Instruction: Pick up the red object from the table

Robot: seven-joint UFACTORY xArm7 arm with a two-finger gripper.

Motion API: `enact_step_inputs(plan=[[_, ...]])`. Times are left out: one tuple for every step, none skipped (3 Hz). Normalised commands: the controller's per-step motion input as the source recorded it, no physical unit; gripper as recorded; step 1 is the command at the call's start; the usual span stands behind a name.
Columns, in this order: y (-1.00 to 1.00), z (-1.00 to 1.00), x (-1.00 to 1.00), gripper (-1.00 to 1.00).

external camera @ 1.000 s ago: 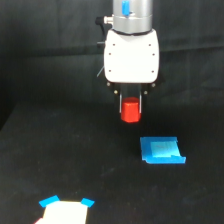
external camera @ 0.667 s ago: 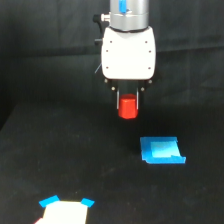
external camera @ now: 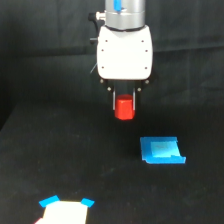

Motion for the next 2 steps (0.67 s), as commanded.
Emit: enact_step_inputs(plan=[[-0.25, -0.2, 0.46, -1.0], [0.27, -0.23, -0.08, -1.0]])
